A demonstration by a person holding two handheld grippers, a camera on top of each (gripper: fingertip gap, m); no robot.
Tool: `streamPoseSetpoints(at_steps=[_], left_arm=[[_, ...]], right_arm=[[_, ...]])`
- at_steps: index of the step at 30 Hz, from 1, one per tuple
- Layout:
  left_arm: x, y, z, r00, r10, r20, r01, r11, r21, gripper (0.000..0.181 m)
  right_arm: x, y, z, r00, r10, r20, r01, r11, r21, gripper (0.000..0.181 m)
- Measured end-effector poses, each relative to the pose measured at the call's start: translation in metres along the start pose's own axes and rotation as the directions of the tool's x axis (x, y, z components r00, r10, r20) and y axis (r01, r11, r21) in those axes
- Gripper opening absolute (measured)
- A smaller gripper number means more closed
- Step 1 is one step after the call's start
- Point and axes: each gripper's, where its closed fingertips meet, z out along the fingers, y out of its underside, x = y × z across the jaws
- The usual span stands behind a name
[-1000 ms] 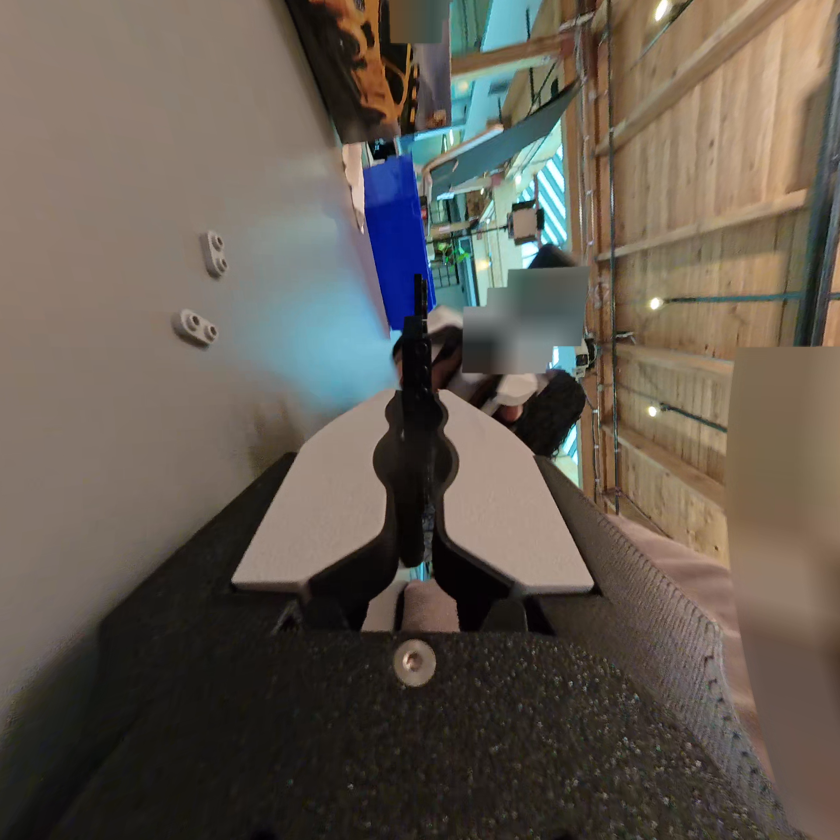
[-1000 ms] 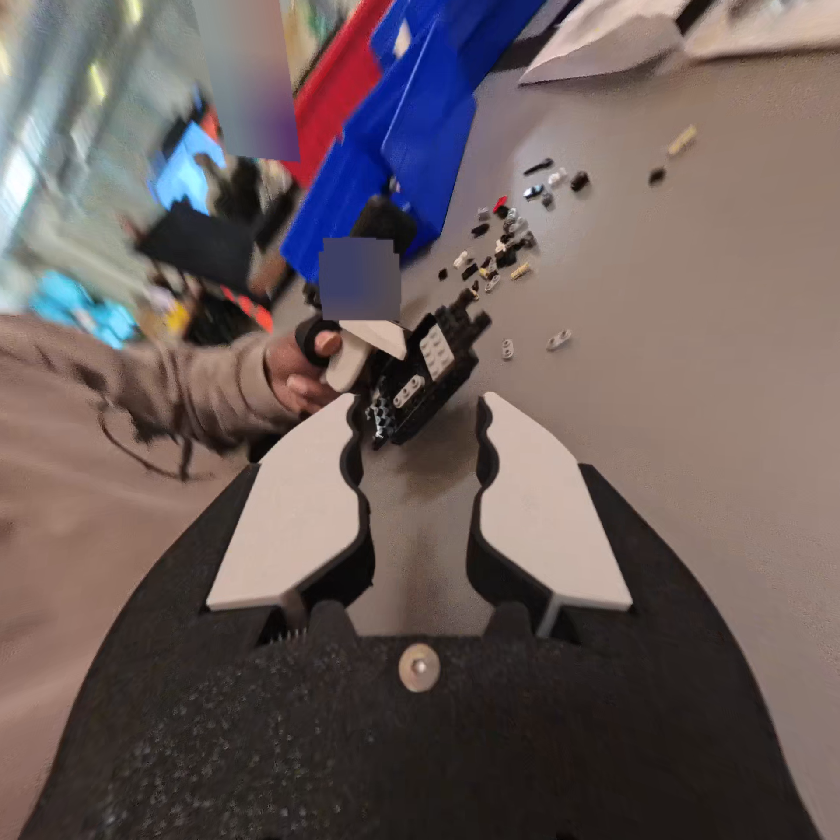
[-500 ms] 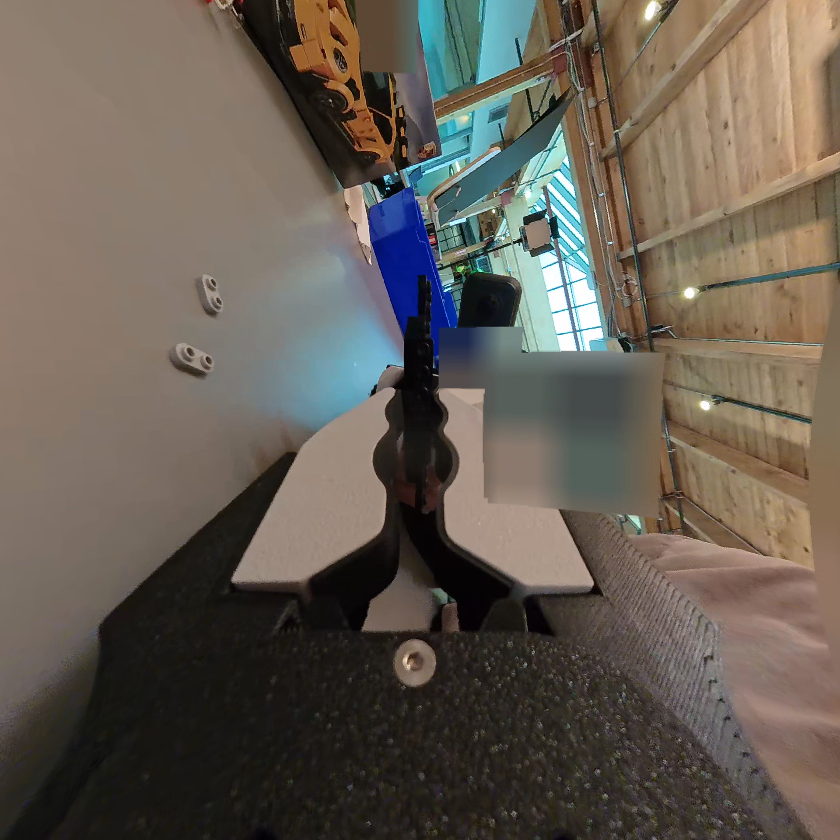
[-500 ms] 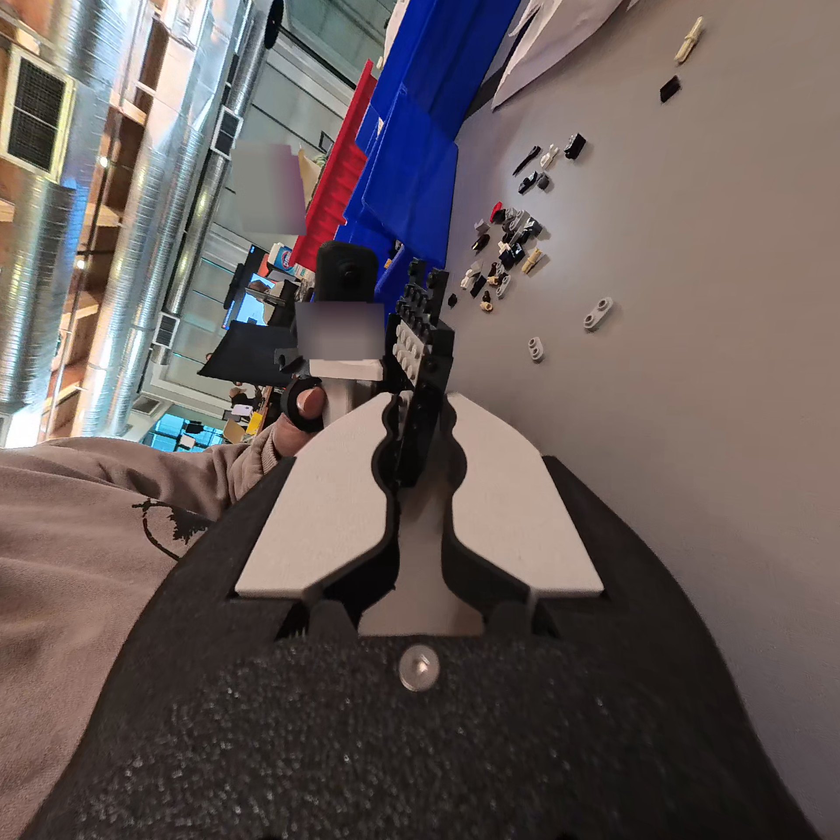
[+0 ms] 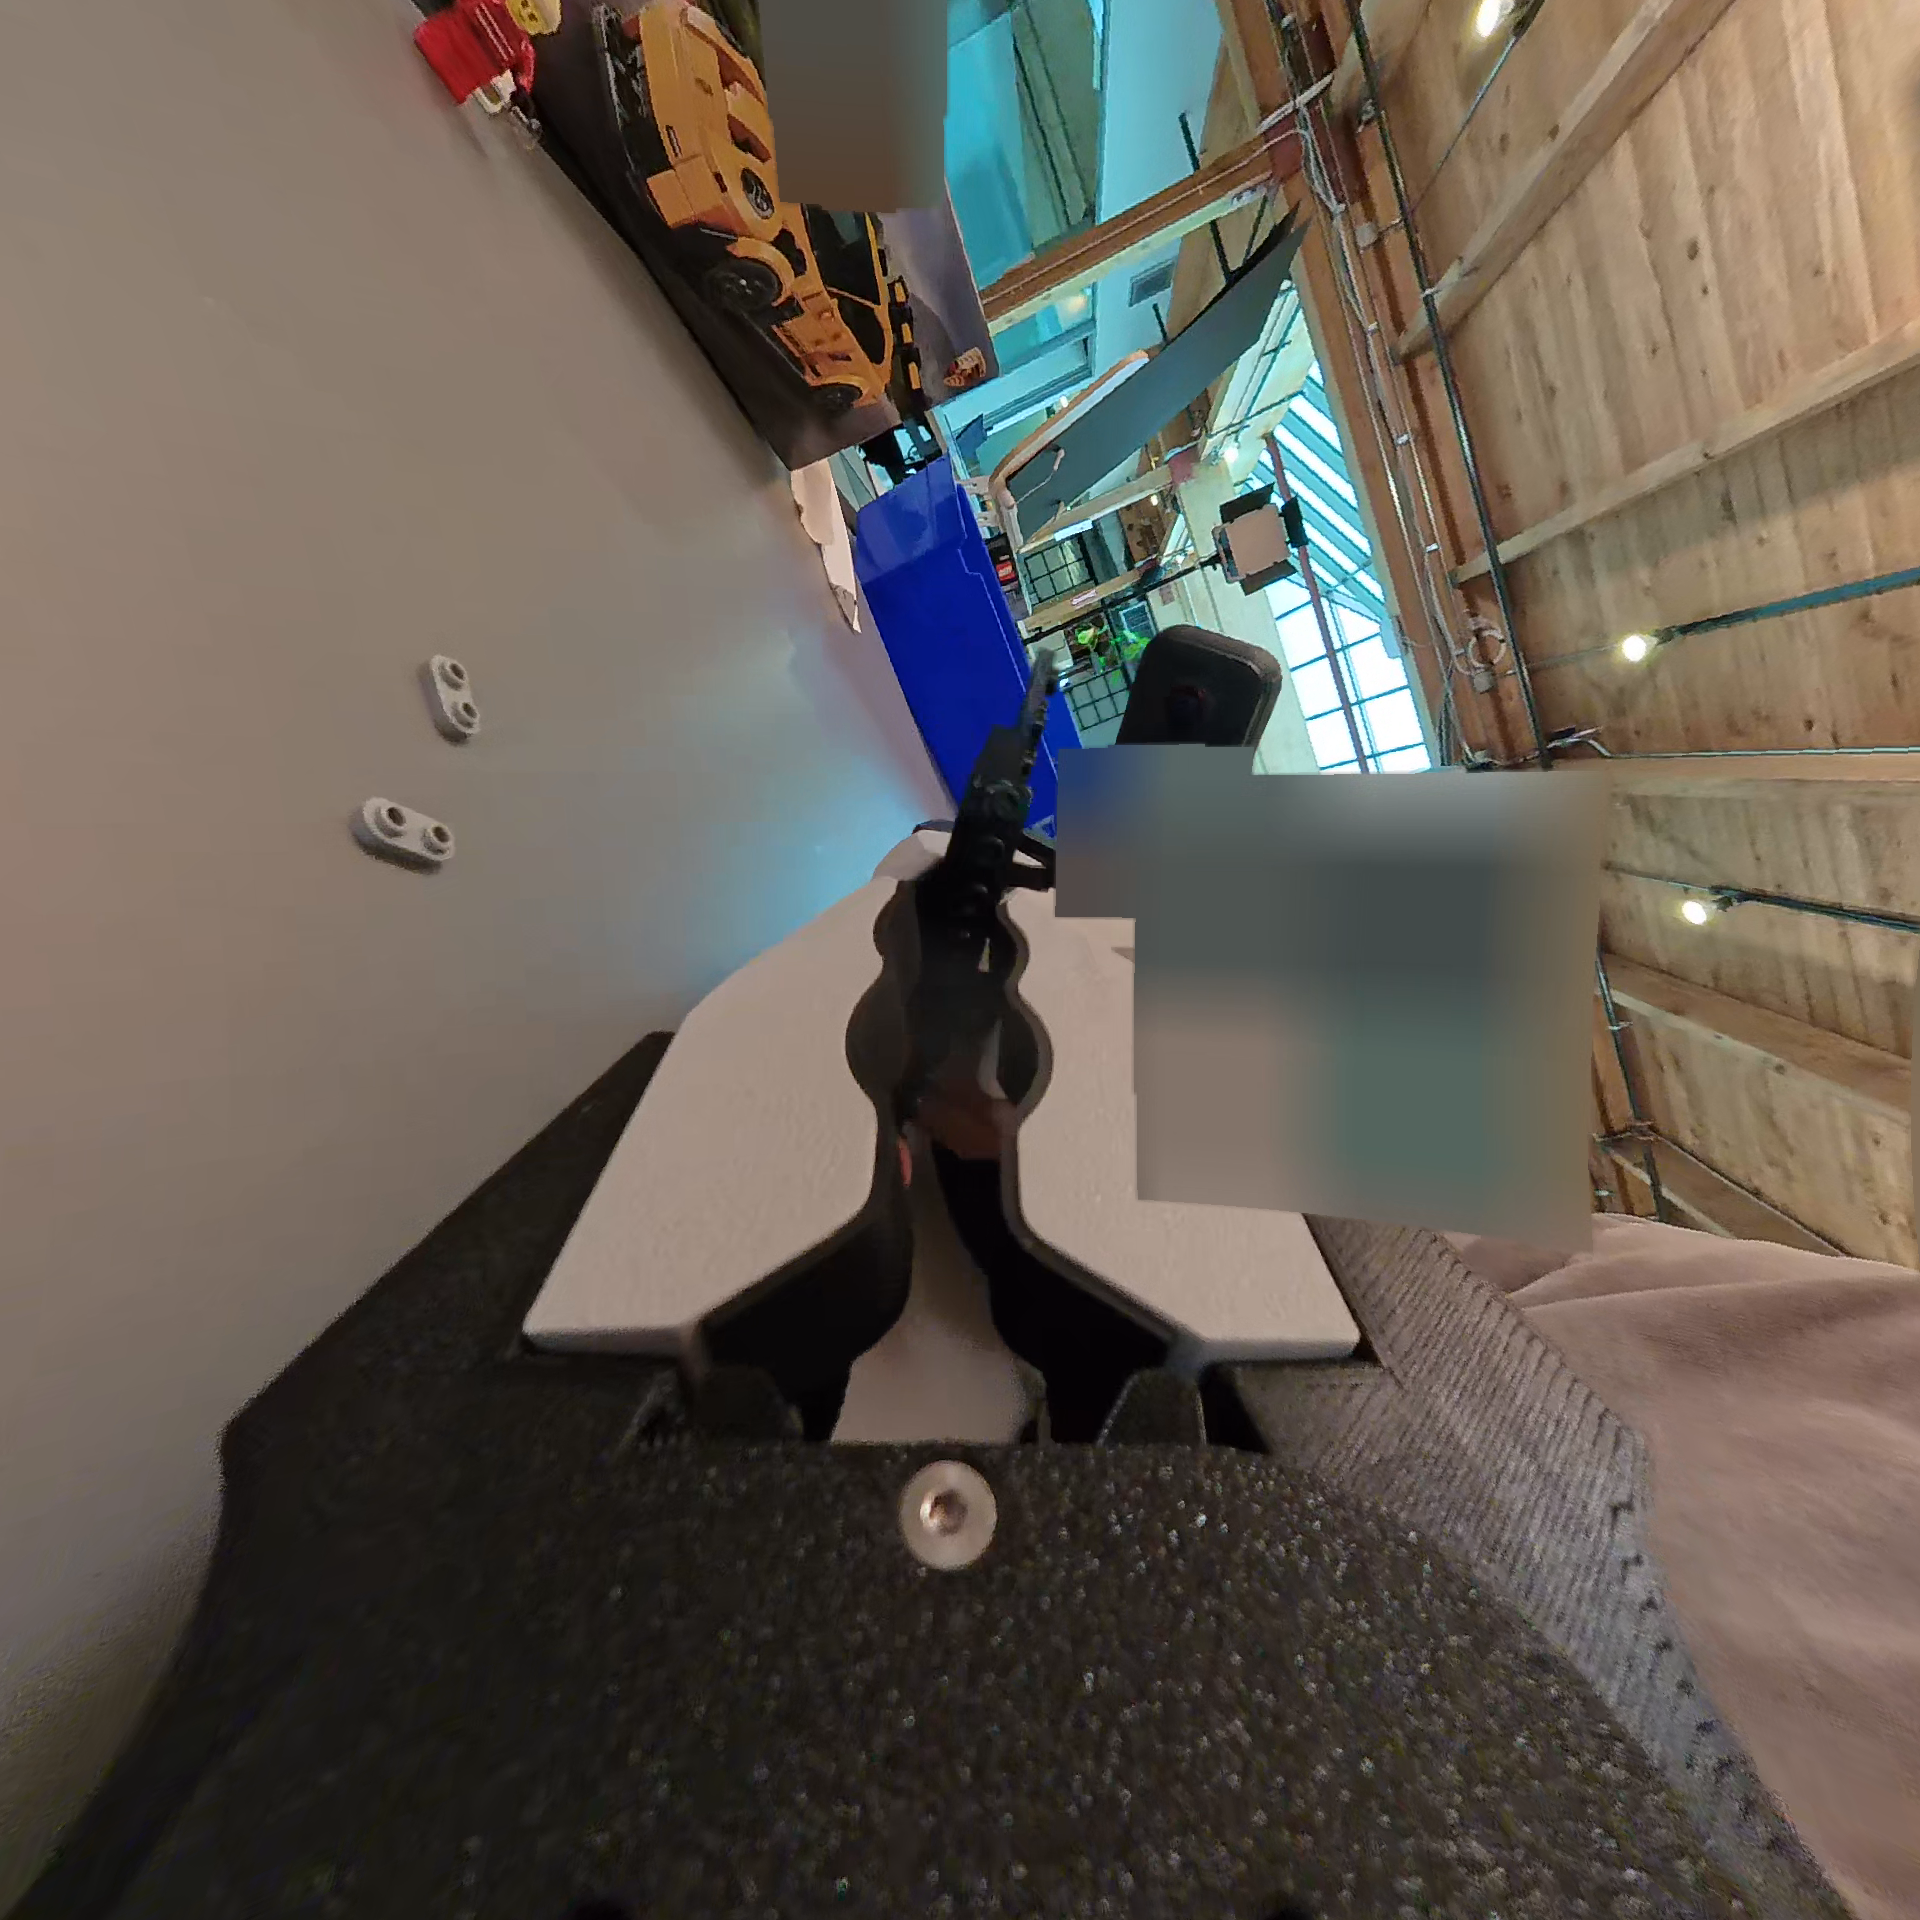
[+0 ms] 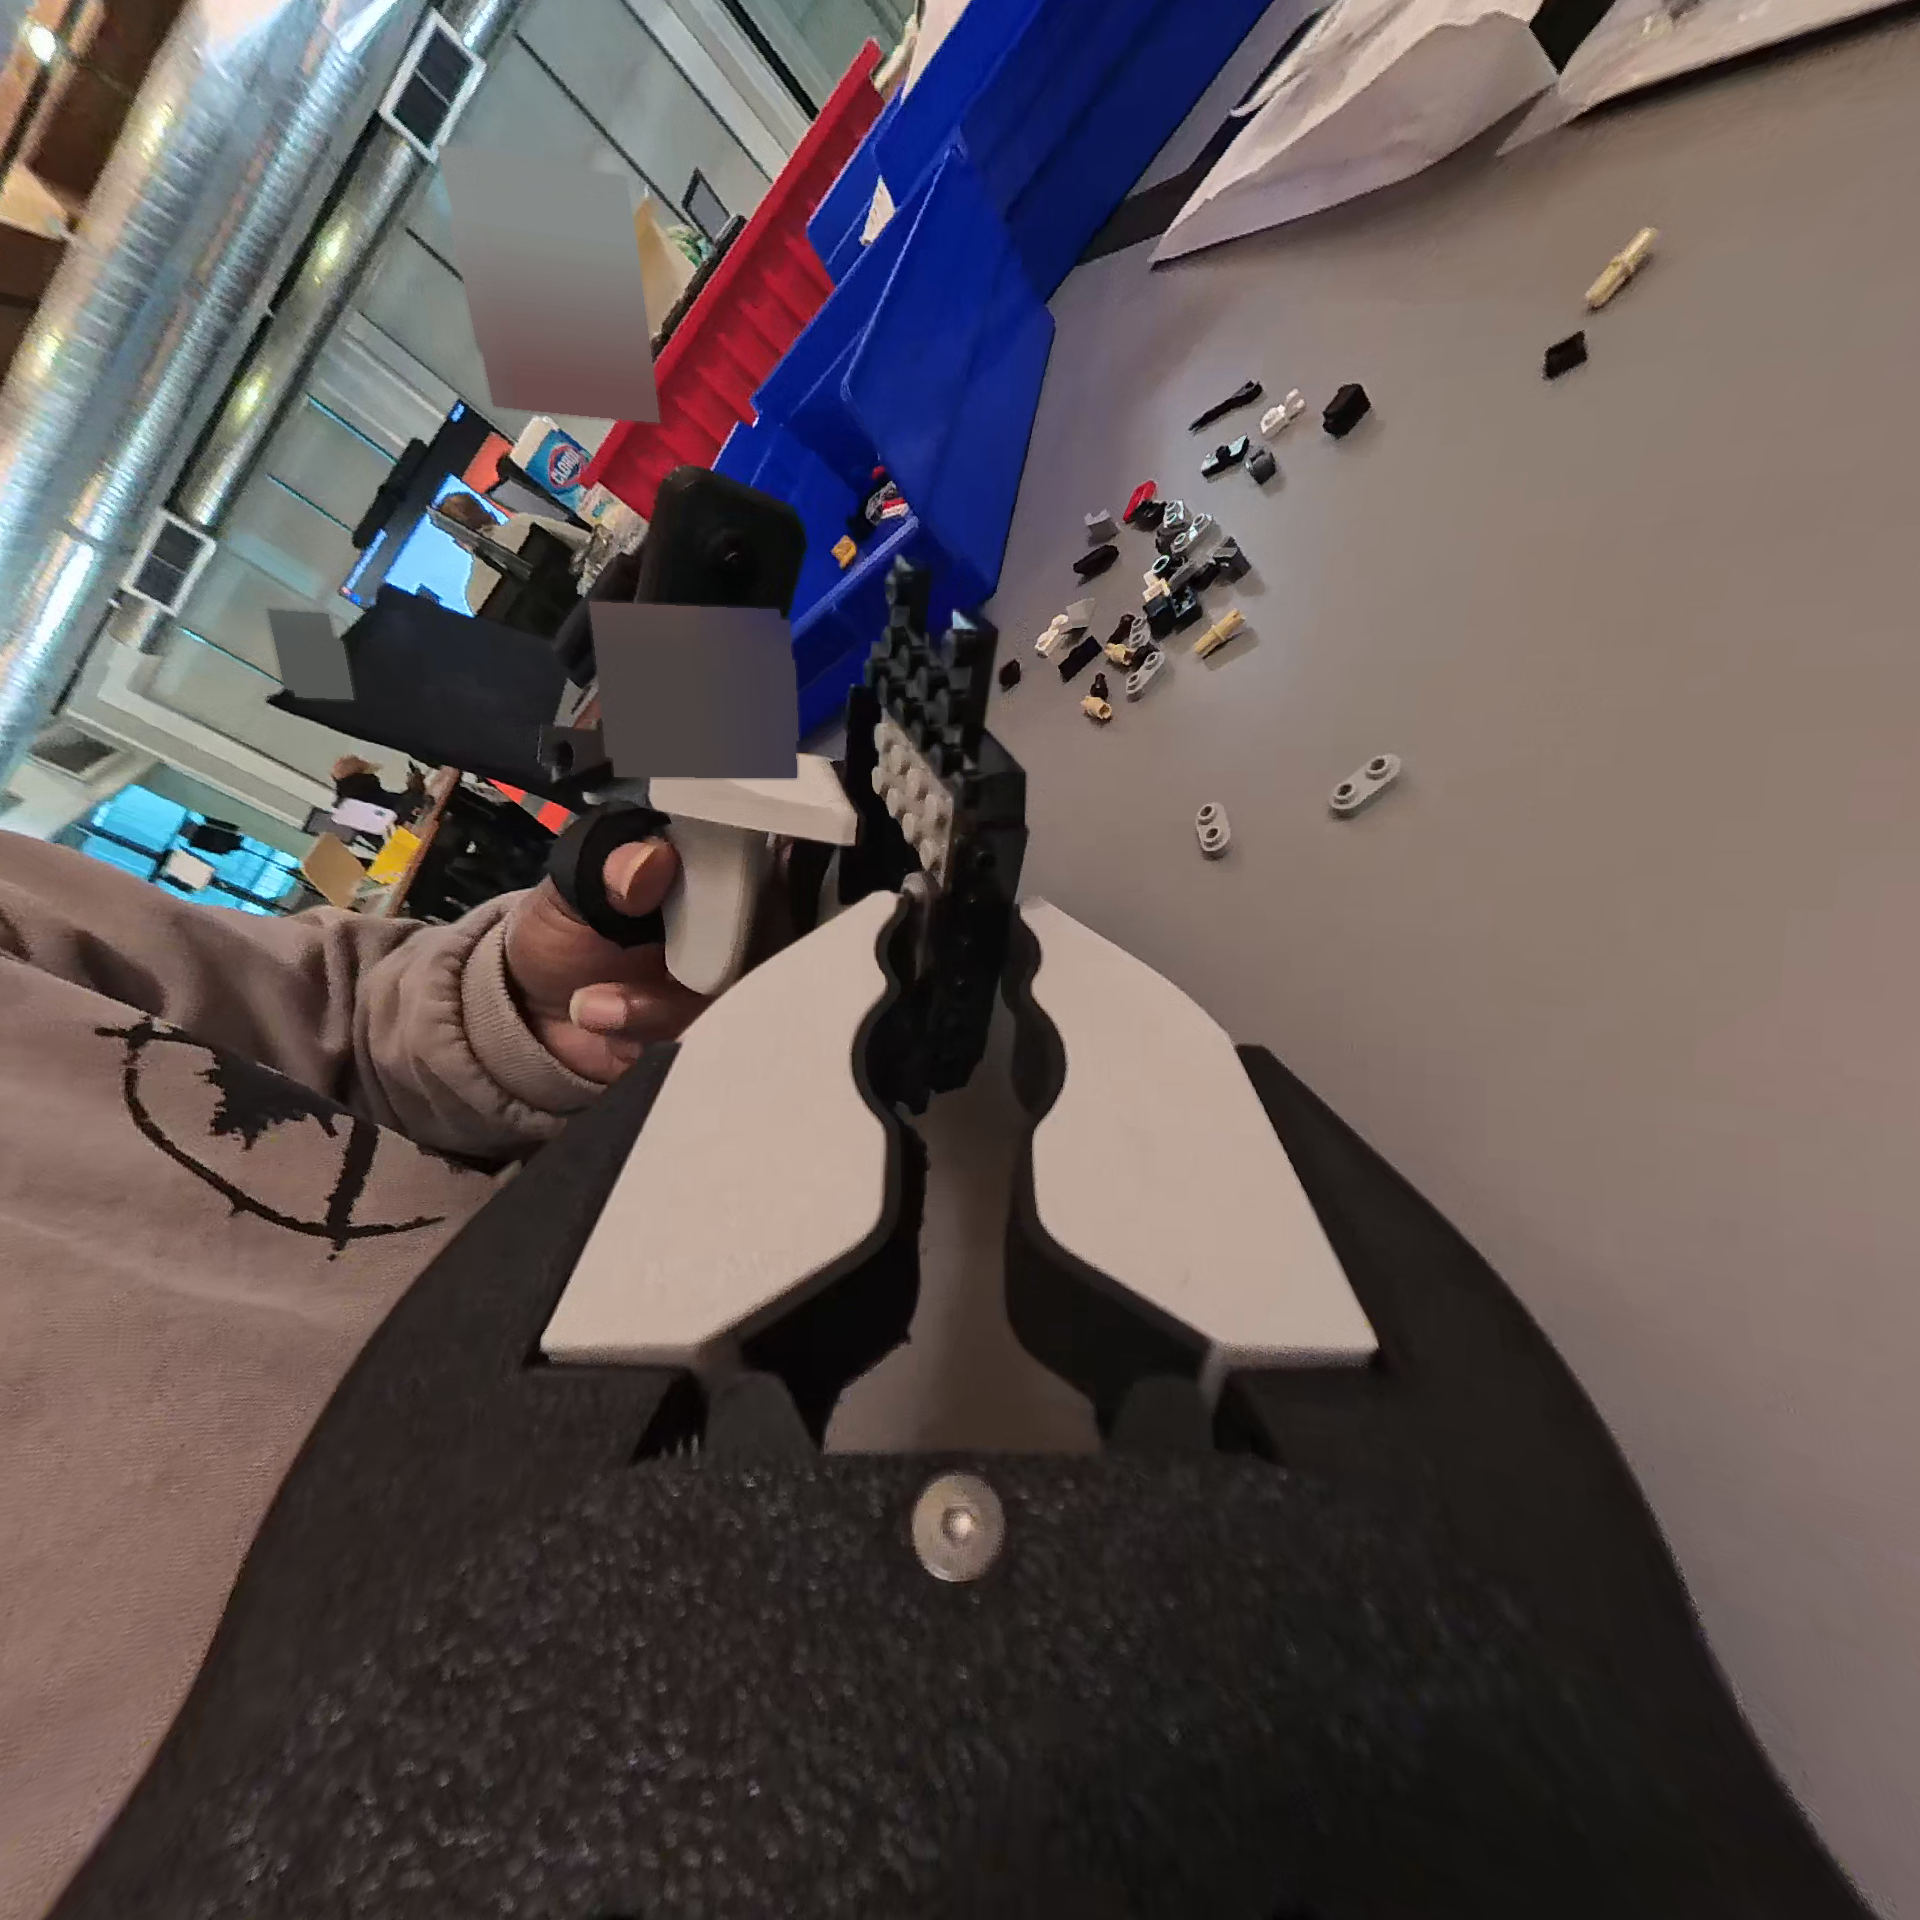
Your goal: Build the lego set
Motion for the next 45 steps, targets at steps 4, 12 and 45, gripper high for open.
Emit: streamPoseSetpoints(at_steps=[4,12,45], left_arm=[[0.001,-0.003,-0.001,1.000,0.007,-0.003,-0.007,1.000,0.018,0.014],[0.003,-0.009,0.001,1.000,0.010,-0.022,-0.009,0.999,0.054,0.012],[0.012,-0.008,0.000,0.967,0.247,0.060,-0.251,0.965,0.074,0.013]], right_arm=[[-0.001,-0.003,0.001,0.997,-0.065,-0.038,0.066,0.998,0.017,0.014],[-0.004,-0.012,0.000,0.997,-0.064,-0.043,0.066,0.997,0.044,0.018],[-0.014,-0.006,0.007,0.993,-0.111,-0.026,0.112,0.992,0.051,0.013]])
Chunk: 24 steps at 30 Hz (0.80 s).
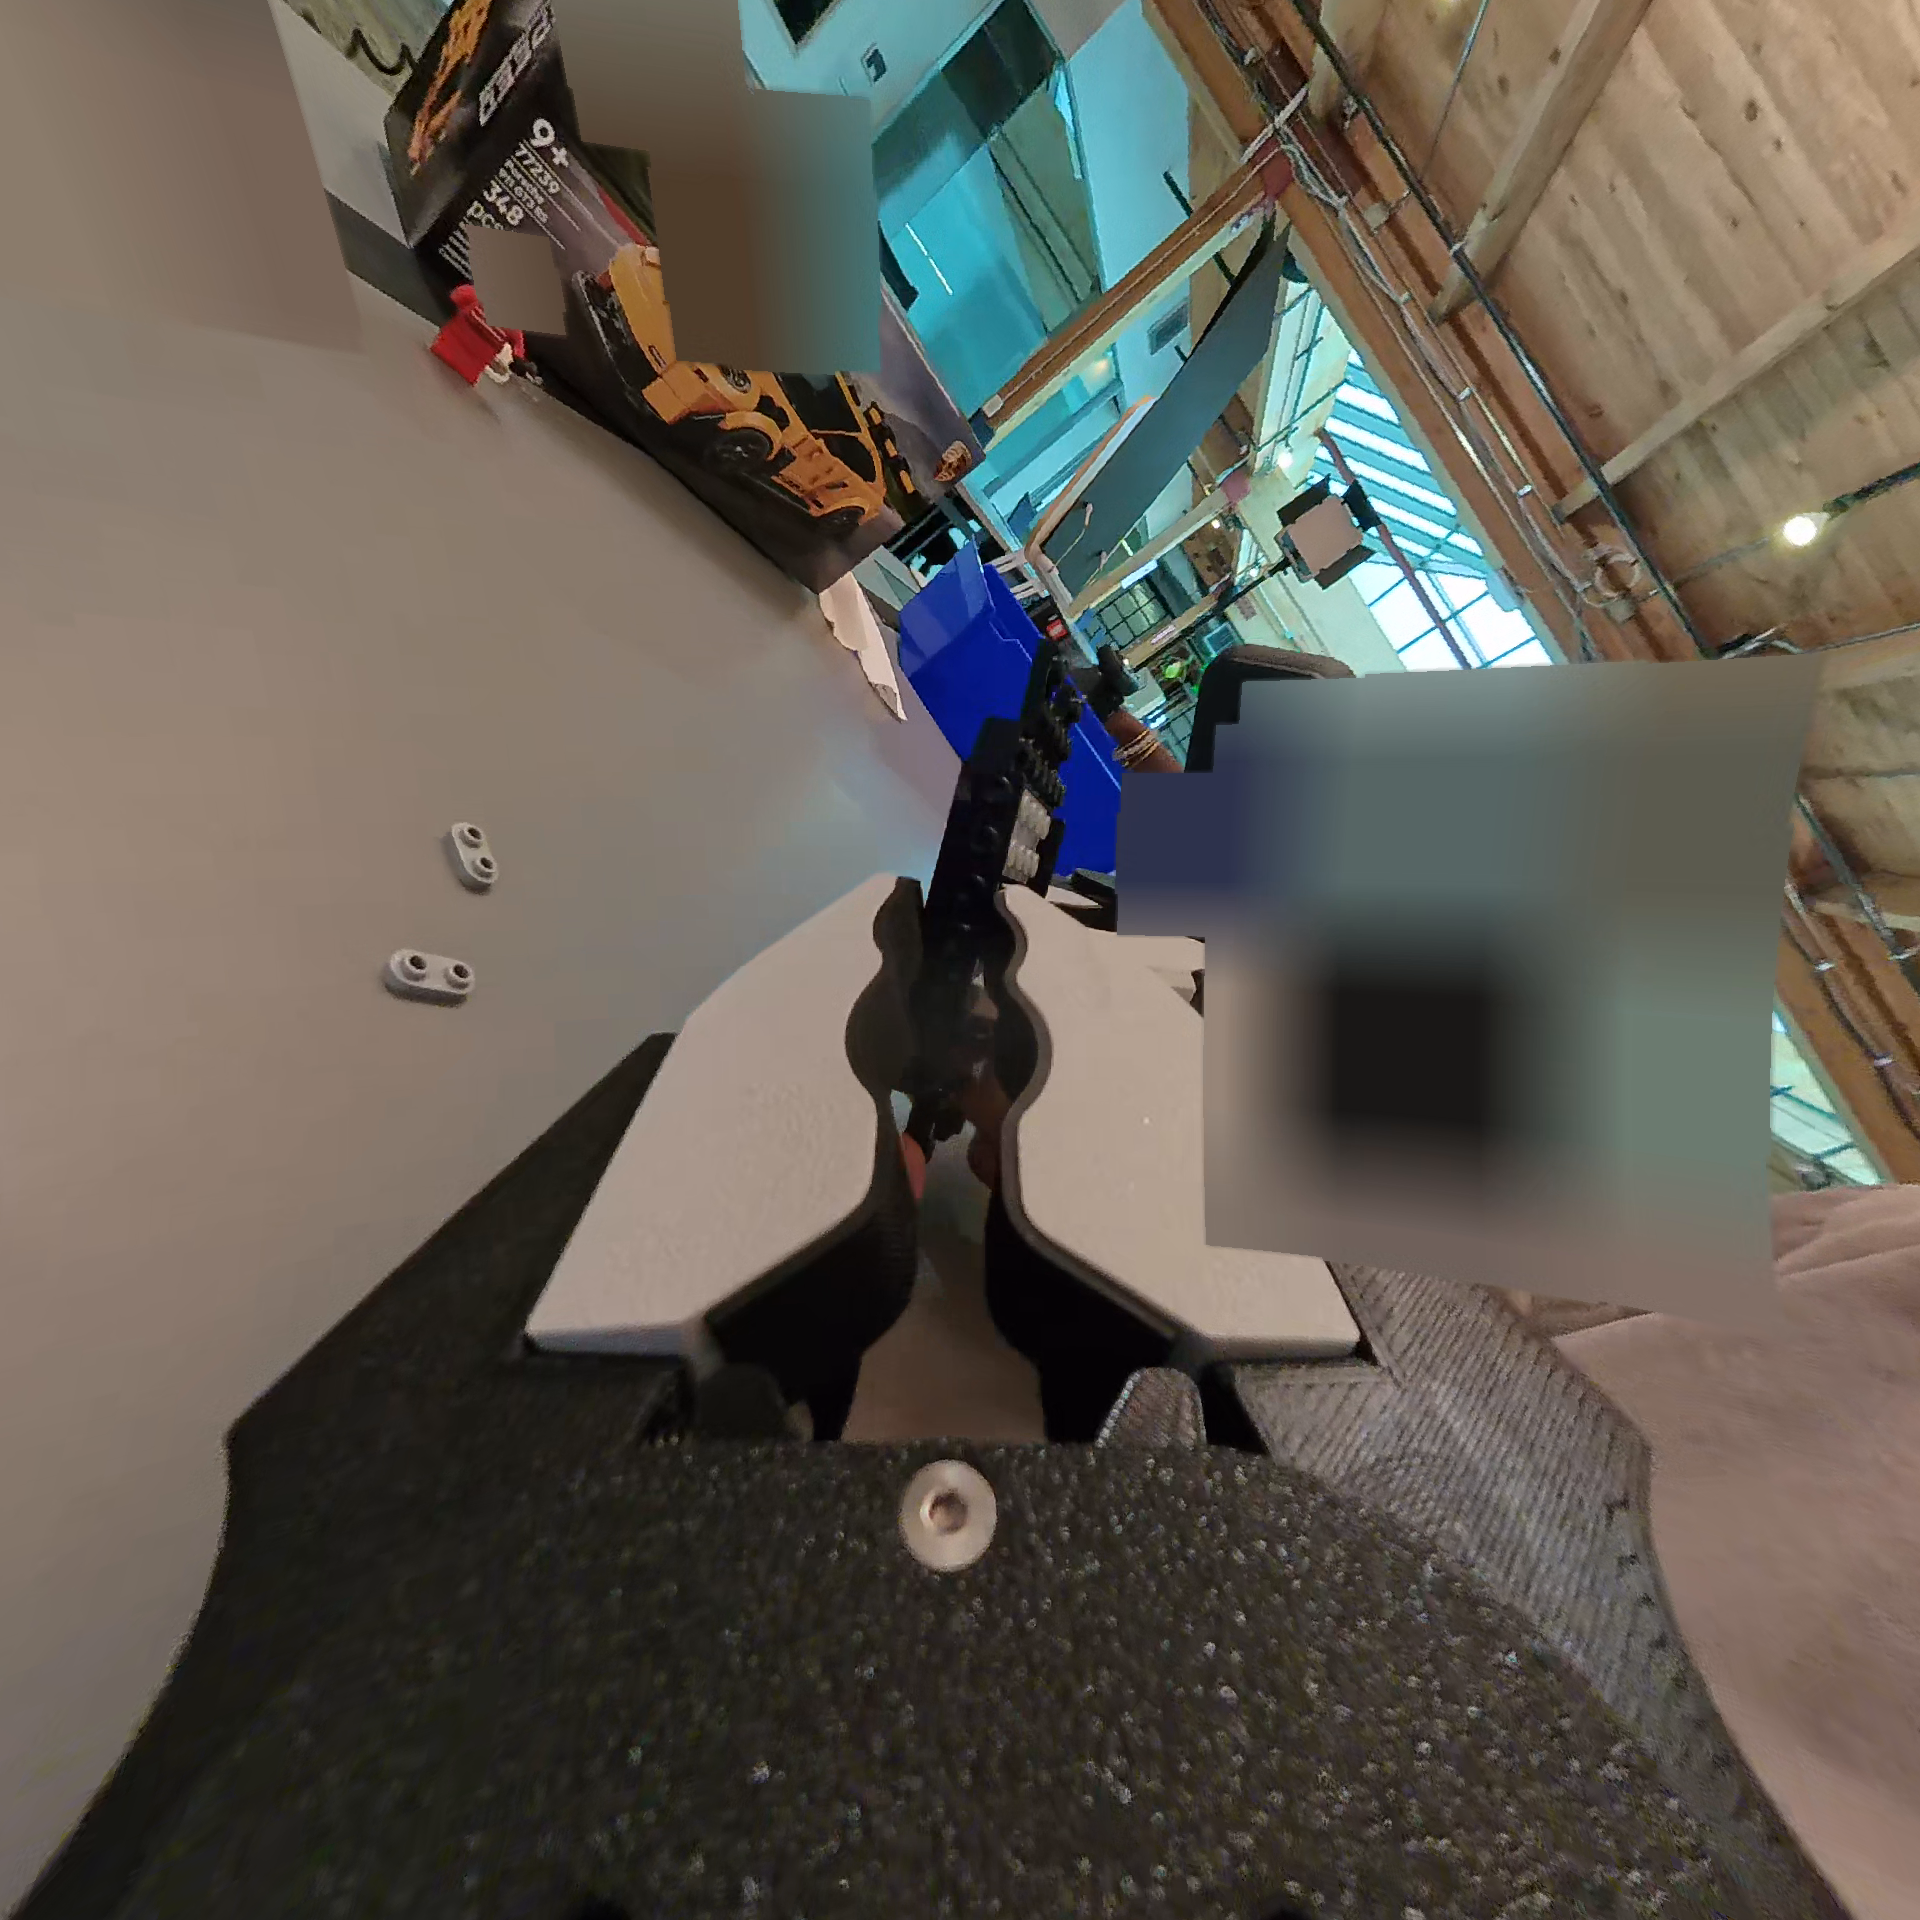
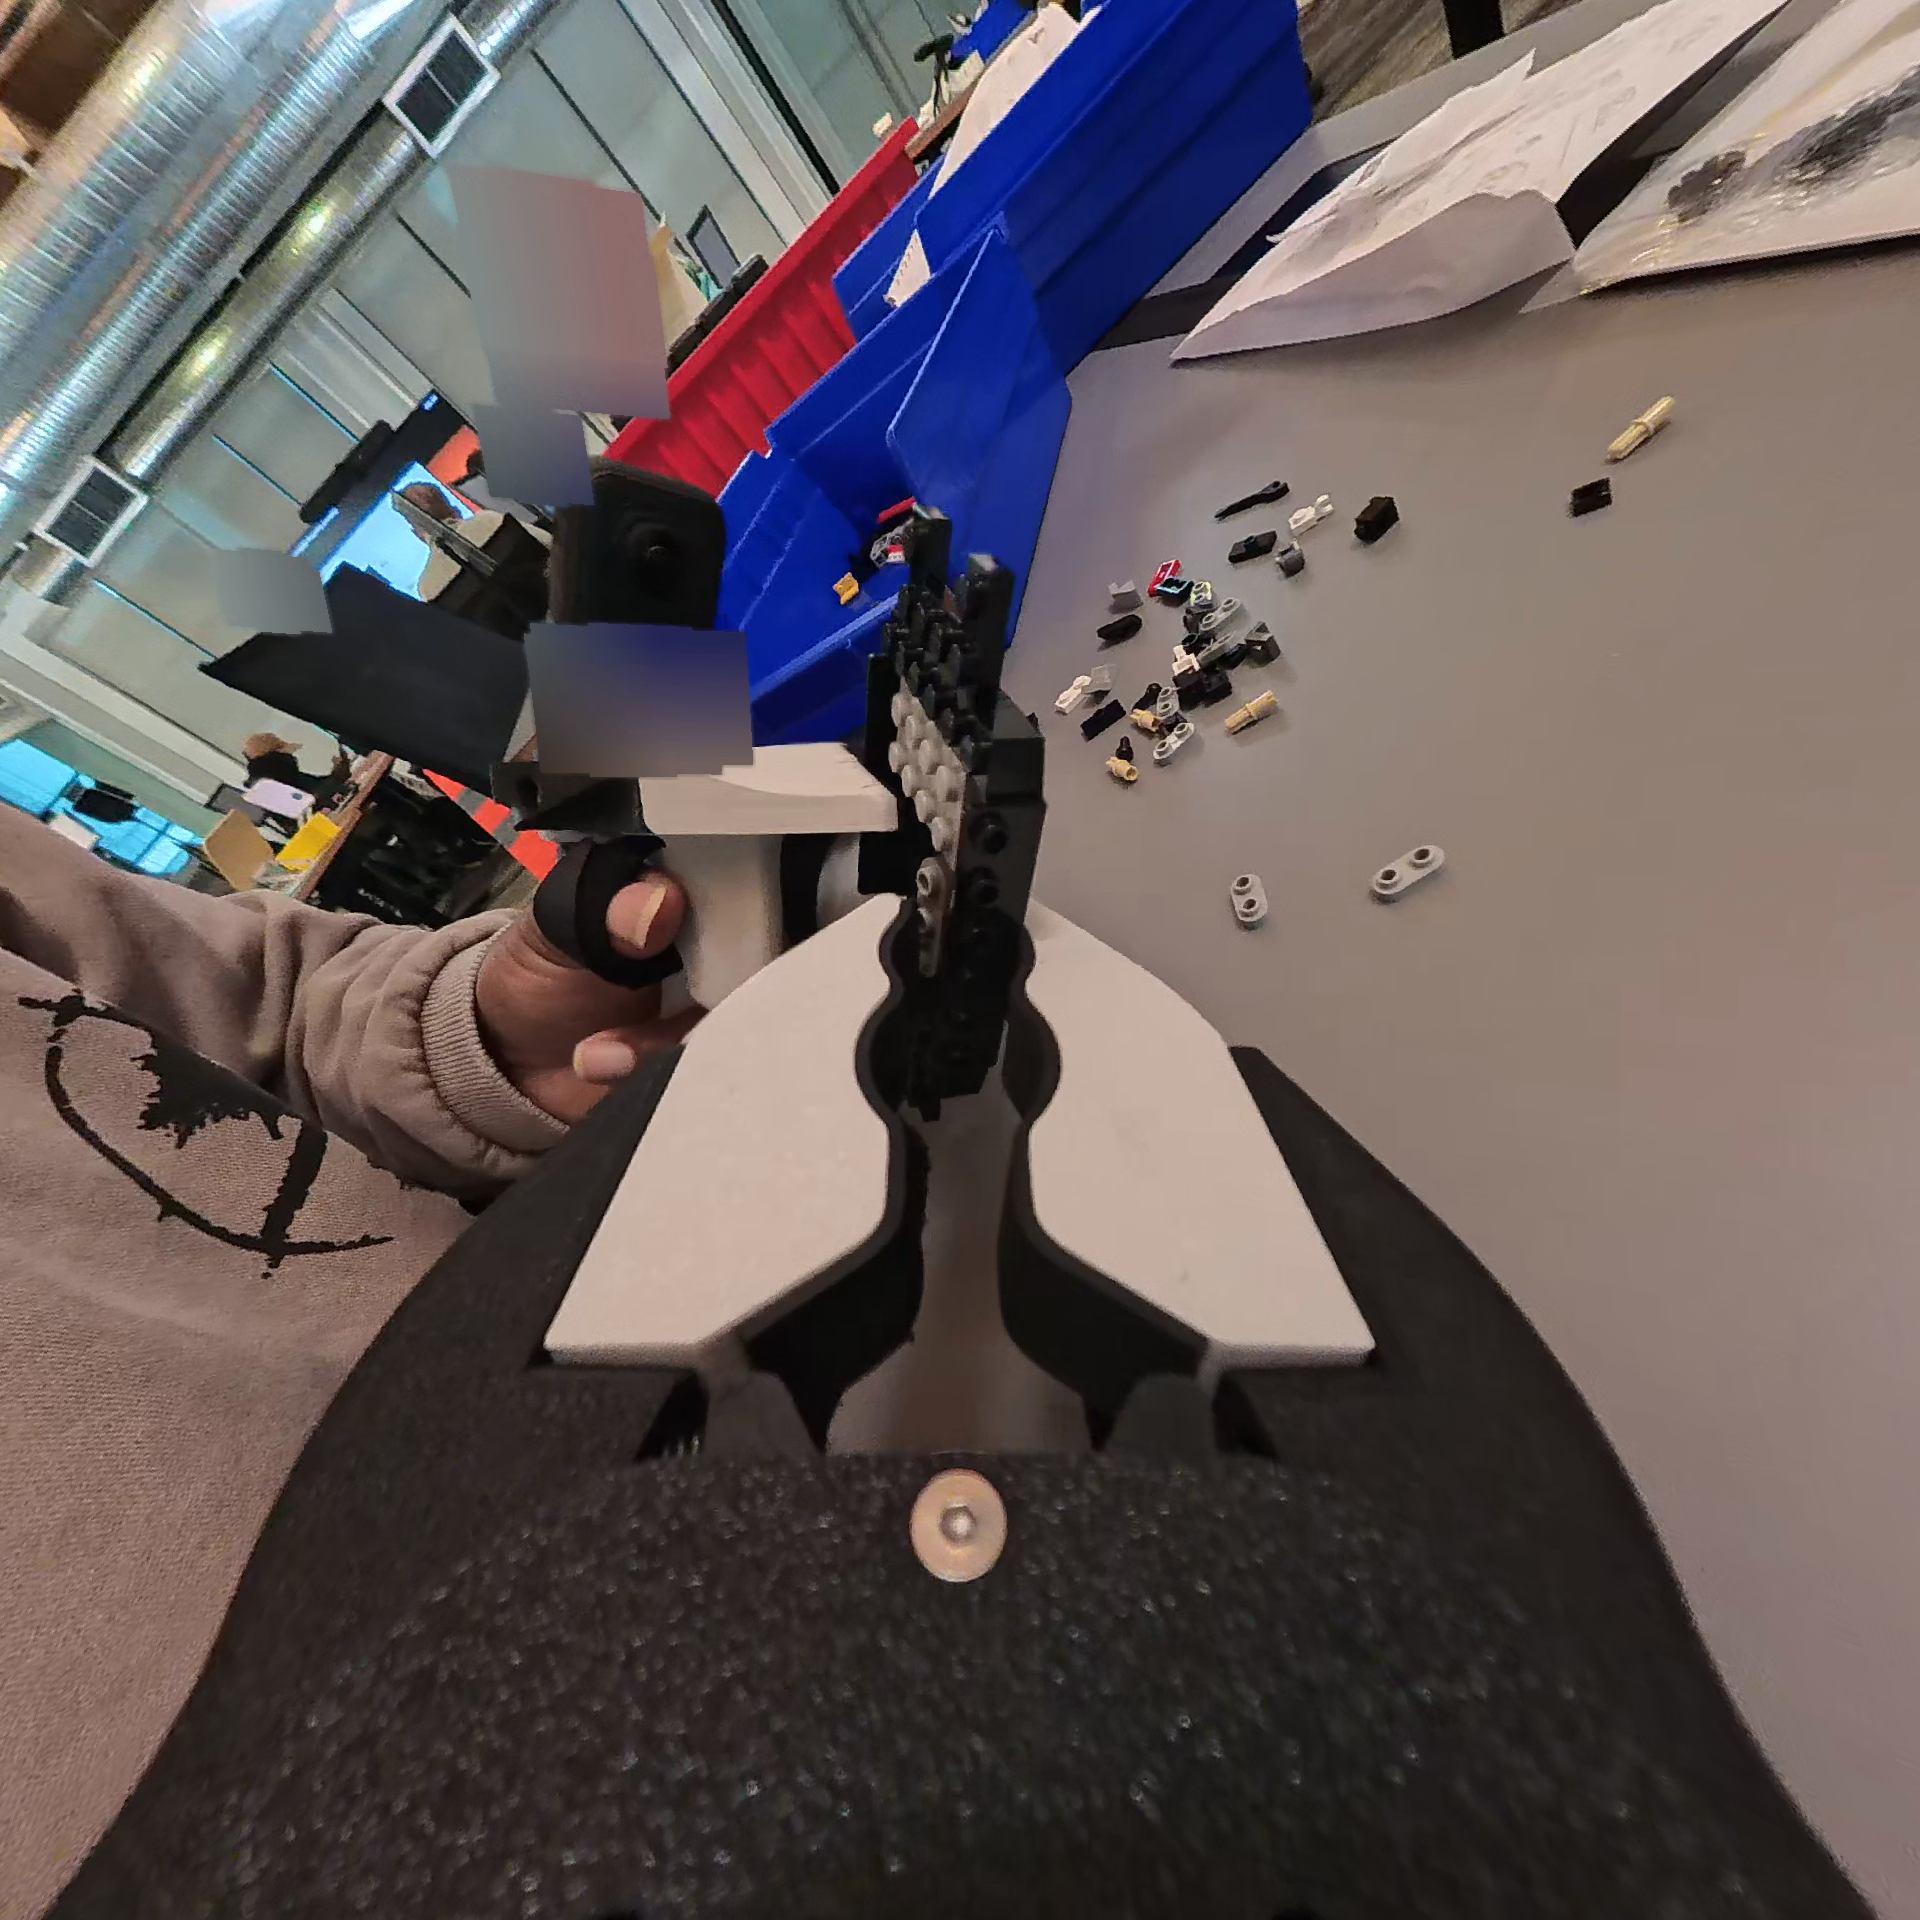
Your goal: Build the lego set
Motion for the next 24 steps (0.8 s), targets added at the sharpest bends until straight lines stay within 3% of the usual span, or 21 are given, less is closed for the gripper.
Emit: streamPoseSetpoints(at_steps=[13,18,24], left_arm=[[0.009,-0.004,-0.001,0.996,0.073,-0.043,-0.073,0.997,-0.019,0.012],[0.000,-0.003,0.001,0.997,-0.047,-0.061,0.045,0.998,-0.036,0.011],[0.001,0.002,0.001,0.998,-0.026,-0.051,0.023,0.998,-0.054,0.011]], right_arm=[[-0.011,-0.004,-0.001,0.996,-0.021,0.085,0.019,0.999,0.028,0.007],[-0.006,-0.004,0.001,0.992,0.064,0.112,-0.067,0.998,0.020,0.009],[-0.004,-0.010,-0.002,0.990,0.077,0.114,-0.082,0.996,0.041,0.010]])
